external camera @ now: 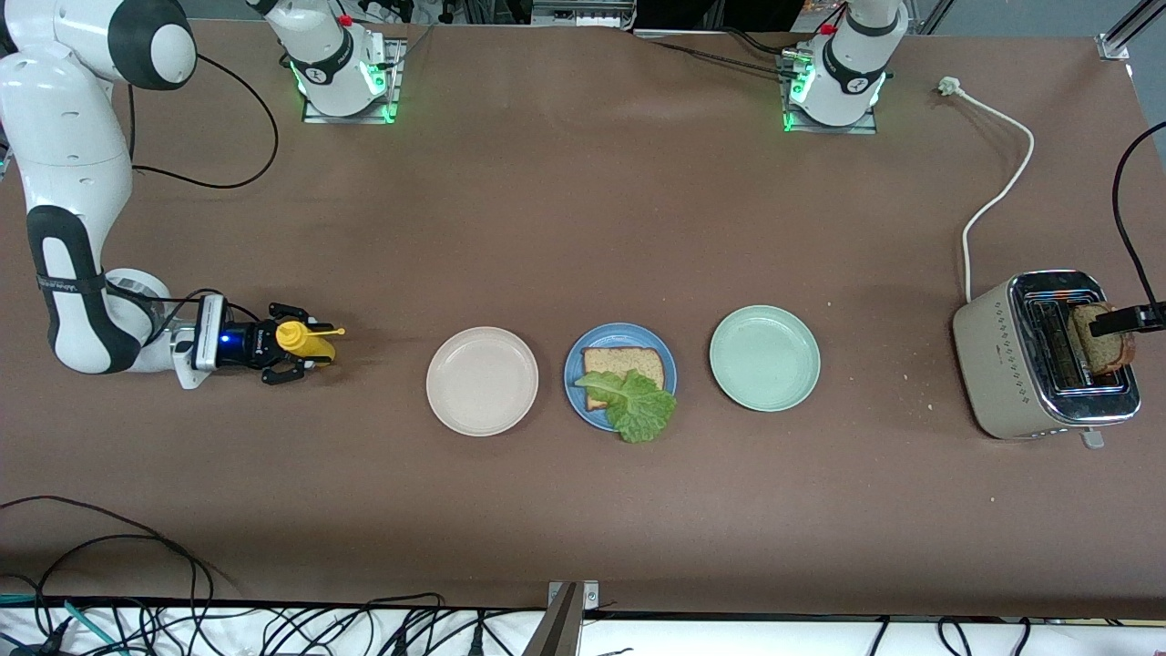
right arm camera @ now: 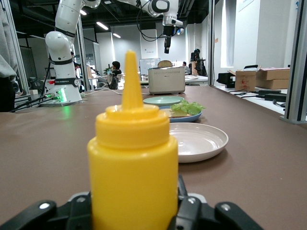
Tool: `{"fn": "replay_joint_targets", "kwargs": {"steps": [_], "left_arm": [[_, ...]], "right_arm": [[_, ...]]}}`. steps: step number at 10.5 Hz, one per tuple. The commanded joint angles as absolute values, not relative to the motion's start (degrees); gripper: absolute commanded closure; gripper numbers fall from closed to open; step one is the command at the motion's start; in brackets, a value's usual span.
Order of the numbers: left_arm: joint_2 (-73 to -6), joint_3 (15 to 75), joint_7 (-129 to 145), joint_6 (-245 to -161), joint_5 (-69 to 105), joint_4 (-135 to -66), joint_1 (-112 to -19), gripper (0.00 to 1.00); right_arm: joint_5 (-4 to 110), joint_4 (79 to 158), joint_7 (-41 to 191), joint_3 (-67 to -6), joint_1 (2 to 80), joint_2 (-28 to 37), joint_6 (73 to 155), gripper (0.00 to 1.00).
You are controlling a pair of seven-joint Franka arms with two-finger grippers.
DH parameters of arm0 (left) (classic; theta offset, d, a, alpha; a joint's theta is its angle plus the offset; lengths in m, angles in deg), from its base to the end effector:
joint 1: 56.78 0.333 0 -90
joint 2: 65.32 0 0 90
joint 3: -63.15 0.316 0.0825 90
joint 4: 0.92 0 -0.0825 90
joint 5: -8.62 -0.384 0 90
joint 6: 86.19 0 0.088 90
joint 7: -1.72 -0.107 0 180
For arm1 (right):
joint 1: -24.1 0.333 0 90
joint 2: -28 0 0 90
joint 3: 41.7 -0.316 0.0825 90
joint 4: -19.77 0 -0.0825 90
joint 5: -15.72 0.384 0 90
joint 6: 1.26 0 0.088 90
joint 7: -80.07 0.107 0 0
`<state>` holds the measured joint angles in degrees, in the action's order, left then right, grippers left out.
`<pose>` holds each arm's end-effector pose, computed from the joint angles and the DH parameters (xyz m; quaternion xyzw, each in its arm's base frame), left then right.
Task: Make sandwich in blue plate with both arms
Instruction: 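Set the bottle down and open the right gripper while the left gripper reaches the toaster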
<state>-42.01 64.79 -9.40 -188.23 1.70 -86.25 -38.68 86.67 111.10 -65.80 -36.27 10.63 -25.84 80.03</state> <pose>0.6246 0.2323 0.4304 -0.9946 -0.0581 0.0723 0.0463 0.6018 -0.0813 0.0978 -0.5262 -0.5377 -0.4370 0.4930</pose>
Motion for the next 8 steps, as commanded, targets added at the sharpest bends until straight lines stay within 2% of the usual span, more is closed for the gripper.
{"fn": "replay_joint_targets", "kwargs": {"steps": [1,2,5,6,7,8], "left_arm": [[-38.1,64.6,-10.2,-190.3,-1.8,-84.7,-36.9,0.0],[-37.3,64.6,-10.2,-190.3,-1.8,-84.7,-36.6,0.0],[-35.4,64.6,-10.1,-190.3,-1.8,-84.7,-36.6,0.01],[-35.4,64.6,-10.1,-190.3,-1.8,-84.7,-36.6,0.13],[-35.5,64.6,-10.2,-190.1,-1.8,-84.7,-36.6,0.34],[-35.6,64.6,-10.2,-189.9,-1.9,-84.7,-36.6,0.67]], "right_arm": [[86.9,109.7,-63.4,-36.7,9.6,-26.7,77.3,0.11],[86.7,109.6,-62.4,-36.3,9.5,-26.7,76.2,0.0],[83.2,107.8,-61.5,-34.9,6.7,-26.7,73.9,0.0],[81.2,106.8,-60.8,-34.9,5.0,-26.7,73.8,0.0],[79.2,105.8,-59.5,-34.8,3.6,-26.6,73.0,0.0],[77.0,103.1,-56.4,-34.8,2.4,-26.4,72.0,0.0]]}}
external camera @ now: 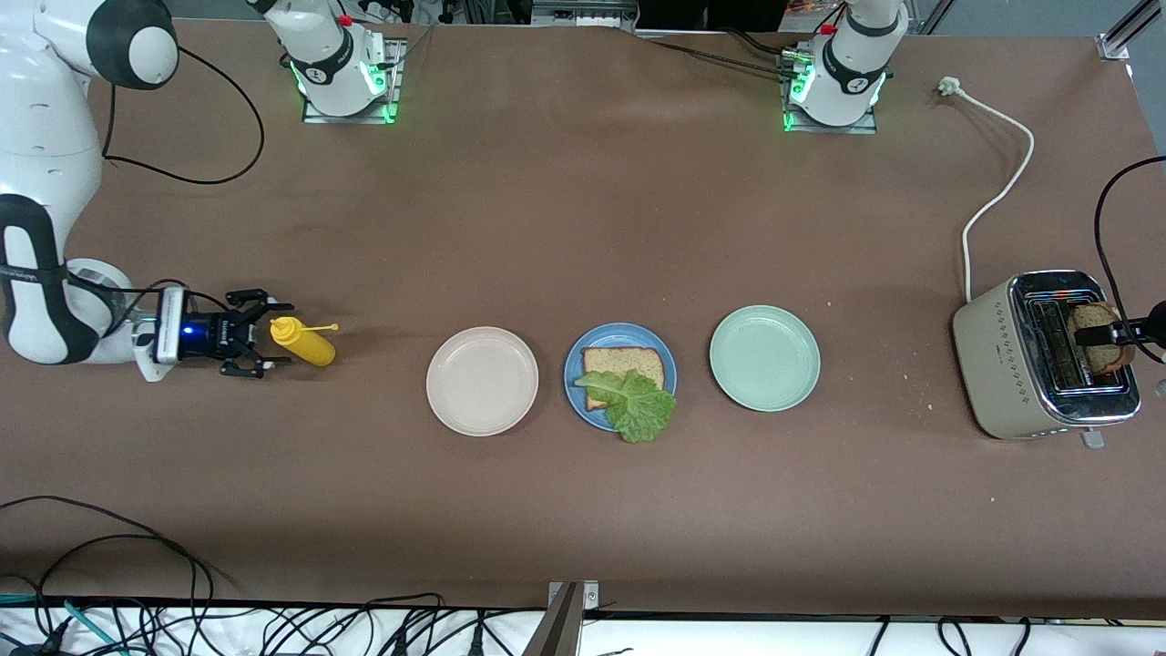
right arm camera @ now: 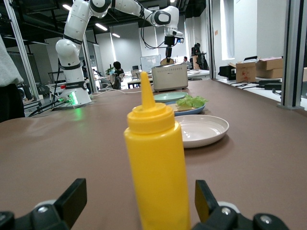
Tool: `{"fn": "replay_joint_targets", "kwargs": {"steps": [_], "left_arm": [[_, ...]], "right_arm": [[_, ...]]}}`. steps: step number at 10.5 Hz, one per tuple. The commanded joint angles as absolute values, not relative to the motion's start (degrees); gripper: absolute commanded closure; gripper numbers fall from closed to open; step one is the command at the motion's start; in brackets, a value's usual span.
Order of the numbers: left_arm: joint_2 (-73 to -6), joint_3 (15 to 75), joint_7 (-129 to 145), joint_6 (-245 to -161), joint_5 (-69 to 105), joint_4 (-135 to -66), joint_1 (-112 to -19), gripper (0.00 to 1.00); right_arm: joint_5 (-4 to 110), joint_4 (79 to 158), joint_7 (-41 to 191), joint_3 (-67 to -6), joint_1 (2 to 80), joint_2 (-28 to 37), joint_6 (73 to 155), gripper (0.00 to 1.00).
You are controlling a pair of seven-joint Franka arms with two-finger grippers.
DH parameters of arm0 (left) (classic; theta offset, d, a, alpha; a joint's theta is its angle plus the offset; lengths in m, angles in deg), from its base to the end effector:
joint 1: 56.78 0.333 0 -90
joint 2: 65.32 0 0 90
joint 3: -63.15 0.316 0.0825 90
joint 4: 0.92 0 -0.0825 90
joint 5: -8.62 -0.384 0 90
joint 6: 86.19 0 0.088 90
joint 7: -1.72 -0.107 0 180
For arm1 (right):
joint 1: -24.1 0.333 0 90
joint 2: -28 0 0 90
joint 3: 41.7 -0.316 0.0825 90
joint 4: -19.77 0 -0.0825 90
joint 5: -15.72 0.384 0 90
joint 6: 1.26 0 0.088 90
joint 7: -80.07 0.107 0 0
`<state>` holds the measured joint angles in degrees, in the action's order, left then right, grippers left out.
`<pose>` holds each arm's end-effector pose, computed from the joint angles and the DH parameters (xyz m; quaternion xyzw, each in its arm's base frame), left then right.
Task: Make sandwich in blue plate with both arms
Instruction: 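Set the bottle down and open the right gripper while the left gripper reaches the toaster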
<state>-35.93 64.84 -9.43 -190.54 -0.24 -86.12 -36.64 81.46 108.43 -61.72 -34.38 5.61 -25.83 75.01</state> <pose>0.6263 0.2612 0.3633 -0.9906 -0.0655 0.1080 0.0516 0.5883 -0.1483 0.1114 -0.5450 -0.5260 -0.4112 0.5072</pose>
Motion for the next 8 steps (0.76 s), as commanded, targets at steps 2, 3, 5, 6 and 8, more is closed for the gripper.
{"fn": "replay_joint_targets", "kwargs": {"steps": [2,3,5,6,8], "left_arm": [[-35.8,64.6,-10.3,-189.8,-3.4,-84.7,-36.6,1.0],[-35.9,64.6,-10.3,-189.7,-3.5,-84.7,-36.6,1.0],[-36.7,64.6,-11.2,-189.4,-3.4,-84.6,-36.5,1.0],[-37.5,64.6,-11.5,-188.4,-3.4,-84.6,-36.5,1.0],[-40.9,64.4,-11.8,-186.1,-3.4,-84.5,-36.5,1.0]], "right_arm": [[71.8,96.1,-45.2,-34.5,0.6,-25.8,69.1,0.0],[70.8,93.5,-40.0,-34.5,0.7,-24.8,67.5,0.0],[67.2,89.4,-24.7,-34.6,1.2,-20.1,66.4,0.0],[65.2,88.8,-16.2,-34.9,1.4,-17.4,66.6,0.0],[61.7,88.5,-1.4,-34.6,4.5,-12.8,67.9,0.0]]}}
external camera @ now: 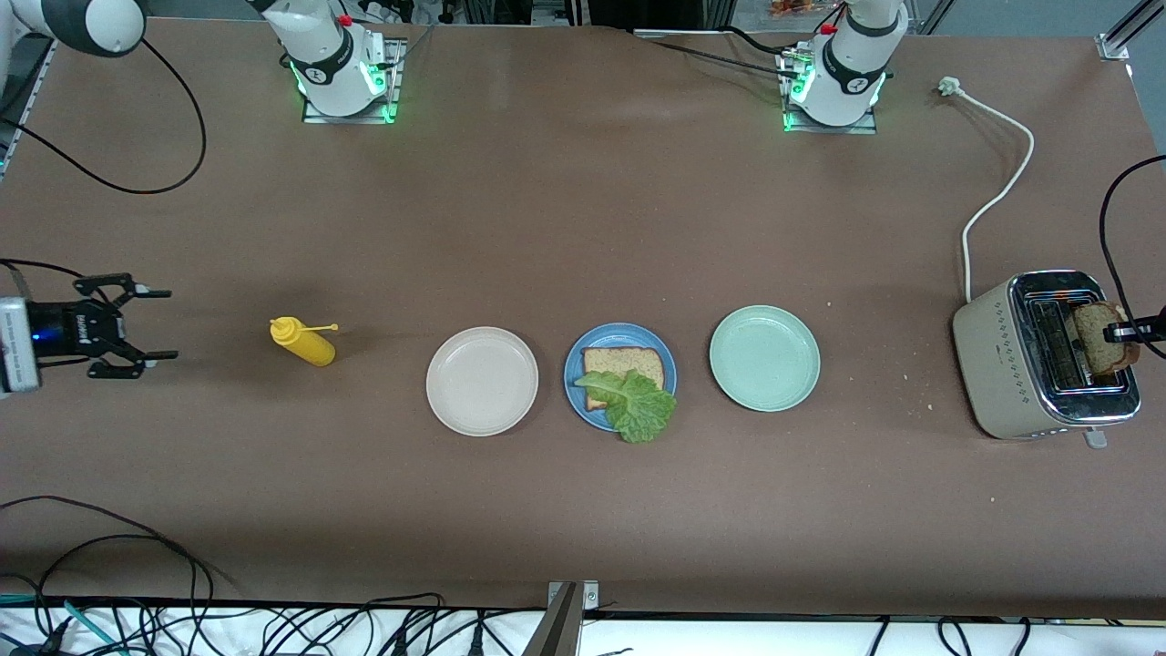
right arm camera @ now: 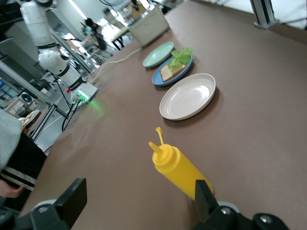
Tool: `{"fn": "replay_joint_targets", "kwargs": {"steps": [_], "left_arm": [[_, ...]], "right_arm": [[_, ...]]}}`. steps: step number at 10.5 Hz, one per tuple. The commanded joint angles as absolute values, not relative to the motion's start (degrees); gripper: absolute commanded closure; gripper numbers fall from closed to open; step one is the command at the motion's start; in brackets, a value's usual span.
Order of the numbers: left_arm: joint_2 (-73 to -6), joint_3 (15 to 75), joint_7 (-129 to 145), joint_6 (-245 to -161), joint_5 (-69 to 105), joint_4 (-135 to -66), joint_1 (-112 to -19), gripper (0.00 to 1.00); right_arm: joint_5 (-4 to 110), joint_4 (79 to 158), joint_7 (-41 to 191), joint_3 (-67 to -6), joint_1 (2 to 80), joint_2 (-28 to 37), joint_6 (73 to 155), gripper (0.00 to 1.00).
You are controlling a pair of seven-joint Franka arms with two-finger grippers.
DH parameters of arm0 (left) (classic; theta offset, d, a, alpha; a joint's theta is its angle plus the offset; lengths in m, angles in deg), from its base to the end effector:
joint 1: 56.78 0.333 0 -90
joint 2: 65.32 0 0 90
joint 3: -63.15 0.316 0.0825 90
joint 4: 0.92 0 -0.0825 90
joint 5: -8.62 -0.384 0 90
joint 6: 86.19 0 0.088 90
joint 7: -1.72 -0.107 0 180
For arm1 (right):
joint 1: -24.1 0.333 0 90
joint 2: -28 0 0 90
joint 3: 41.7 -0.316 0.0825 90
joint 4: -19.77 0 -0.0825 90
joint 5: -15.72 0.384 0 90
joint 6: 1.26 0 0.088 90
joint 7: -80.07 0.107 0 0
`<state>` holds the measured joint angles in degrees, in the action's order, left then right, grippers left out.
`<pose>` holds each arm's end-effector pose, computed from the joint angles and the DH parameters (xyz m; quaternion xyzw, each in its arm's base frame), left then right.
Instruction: Make sandwich in blue plate with both arms
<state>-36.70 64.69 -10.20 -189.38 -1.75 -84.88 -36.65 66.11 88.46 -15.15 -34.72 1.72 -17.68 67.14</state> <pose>0.6274 0.2625 0.3812 -0.9908 -0.0556 0.1047 0.0650 0.6428 -0.2187 0.3111 -0.7199 -0.4552 -0.1721 0.4949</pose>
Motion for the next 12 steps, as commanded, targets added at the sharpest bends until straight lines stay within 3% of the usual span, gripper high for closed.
{"fn": "replay_joint_targets", "kwargs": {"steps": [1,4,9,11,12], "left_arm": [[-42.8,64.2,-11.7,-184.6,-3.4,-84.4,-36.6,1.0],[-47.8,63.7,-14.6,-181.7,-2.8,-84.3,-36.7,1.0],[-49.9,60.8,-15.2,-180.1,-1.1,-81.0,-37.4,1.0],[-48.6,59.6,-14.4,-180.2,-0.8,-80.9,-40.8,1.0],[-47.6,59.6,-13.3,-180.3,1.0,-80.9,-43.9,1.0]], "right_arm": [[60.1,87.0,5.3,-34.5,6.3,-11.5,68.8,0.0],[51.1,82.3,27.0,-34.5,12.4,-7.1,70.4,0.0],[19.2,83.2,53.3,-35.0,26.6,2.3,76.6,0.0],[13.2,88.9,55.4,-35.1,27.8,4.2,81.2,0.01],[12.6,95.6,59.0,-35.1,28.1,7.8,86.2,0.01]]}}
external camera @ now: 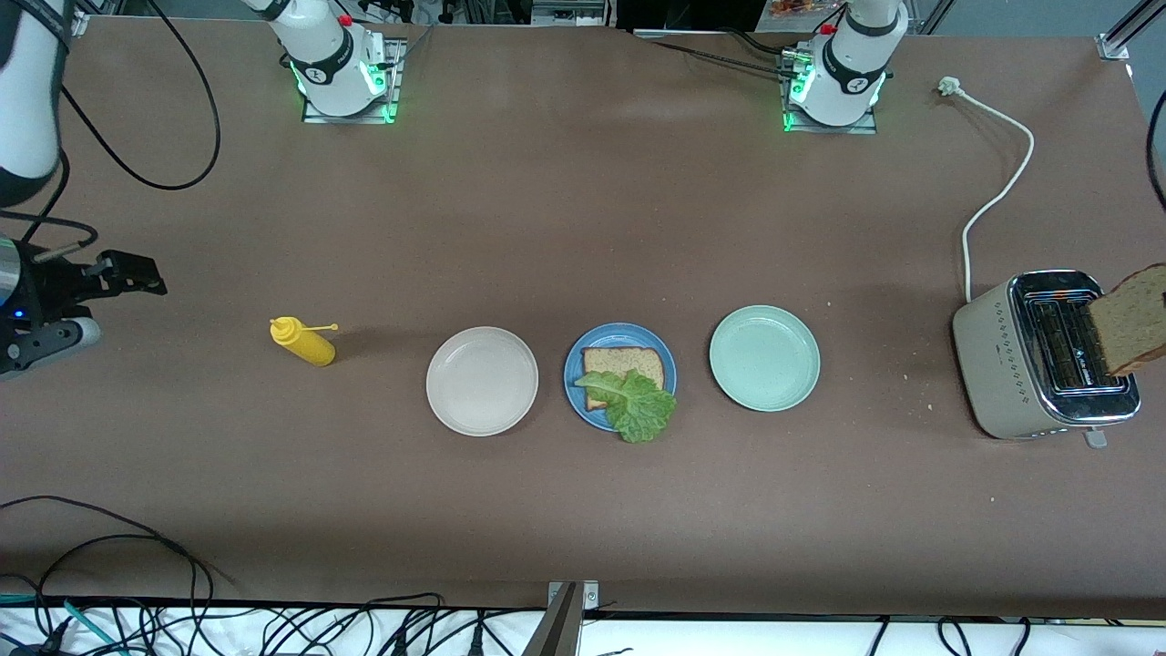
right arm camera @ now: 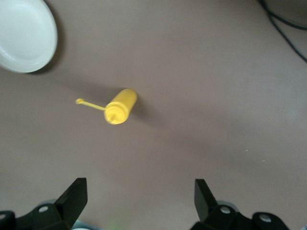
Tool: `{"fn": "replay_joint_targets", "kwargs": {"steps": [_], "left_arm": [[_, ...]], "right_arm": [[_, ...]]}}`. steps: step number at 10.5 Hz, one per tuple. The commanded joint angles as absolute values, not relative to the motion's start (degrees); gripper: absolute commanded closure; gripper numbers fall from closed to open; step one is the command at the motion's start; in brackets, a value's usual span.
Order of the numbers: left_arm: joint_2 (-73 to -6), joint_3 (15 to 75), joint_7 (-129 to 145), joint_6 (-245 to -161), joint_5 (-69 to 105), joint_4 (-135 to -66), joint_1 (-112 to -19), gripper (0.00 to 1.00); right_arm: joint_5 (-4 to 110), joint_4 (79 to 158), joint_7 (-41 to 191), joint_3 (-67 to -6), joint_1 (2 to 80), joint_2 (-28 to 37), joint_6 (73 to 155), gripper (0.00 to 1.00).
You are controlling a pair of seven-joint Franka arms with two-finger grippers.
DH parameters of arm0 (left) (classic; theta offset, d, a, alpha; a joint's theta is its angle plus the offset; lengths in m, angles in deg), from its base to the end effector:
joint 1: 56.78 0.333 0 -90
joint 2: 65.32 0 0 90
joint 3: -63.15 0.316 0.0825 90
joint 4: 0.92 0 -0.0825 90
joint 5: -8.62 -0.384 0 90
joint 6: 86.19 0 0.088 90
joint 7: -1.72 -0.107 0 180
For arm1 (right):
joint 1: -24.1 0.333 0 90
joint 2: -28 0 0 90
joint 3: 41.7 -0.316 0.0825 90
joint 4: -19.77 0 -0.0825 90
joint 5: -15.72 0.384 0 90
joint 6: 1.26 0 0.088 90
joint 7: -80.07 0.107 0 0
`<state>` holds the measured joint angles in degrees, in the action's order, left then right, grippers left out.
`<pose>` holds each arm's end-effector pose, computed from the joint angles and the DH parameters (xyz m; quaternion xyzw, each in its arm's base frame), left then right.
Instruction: Make sandwich in blue plate with both arms
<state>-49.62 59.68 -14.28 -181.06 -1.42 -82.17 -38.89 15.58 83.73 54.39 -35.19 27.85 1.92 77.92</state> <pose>0.6145 0.1809 0.5417 -0.9965 0.0218 0.0379 0.0714 0.6627 -0.0142 0.5426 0.9748 0.2010 -0.0968 0.0029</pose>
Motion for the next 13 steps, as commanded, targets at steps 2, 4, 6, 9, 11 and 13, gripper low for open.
{"fn": "replay_joint_targets", "kwargs": {"steps": [2,4,6,9,11,13], "left_arm": [[-43.9,59.7,-12.7,-180.5,8.0,-78.4,-49.3,1.0],[-40.6,59.8,-10.5,-180.8,13.9,-77.4,-53.6,1.0],[-38.3,59.8,-2.0,-182.9,23.3,-78.0,-57.3,1.0],[-35.4,59.8,5.3,-188.4,31.1,-78.4,-63.3,1.0],[-31.6,59.8,5.6,-192.2,44.3,-78.4,-64.4,1.0],[-27.1,59.9,5.7,-198.1,53.7,-78.0,-67.4,1.0]], "right_arm": [[8.3,112.4,67.1,-35.6,30.8,17.9,98.4,0.0],[8.7,119.7,72.0,-35.6,31.0,23.9,101.6,0.0],[8.8,118.9,78.7,-35.5,31.0,26.4,100.4,0.0],[9.0,113.8,78.1,-33.2,30.5,27.0,95.5,0.0],[15.5,112.5,78.0,-31.6,30.3,26.2,92.1,0.0],[15.6,112.8,77.3,-31.3,30.3,25.4,91.6,0.0]]}}
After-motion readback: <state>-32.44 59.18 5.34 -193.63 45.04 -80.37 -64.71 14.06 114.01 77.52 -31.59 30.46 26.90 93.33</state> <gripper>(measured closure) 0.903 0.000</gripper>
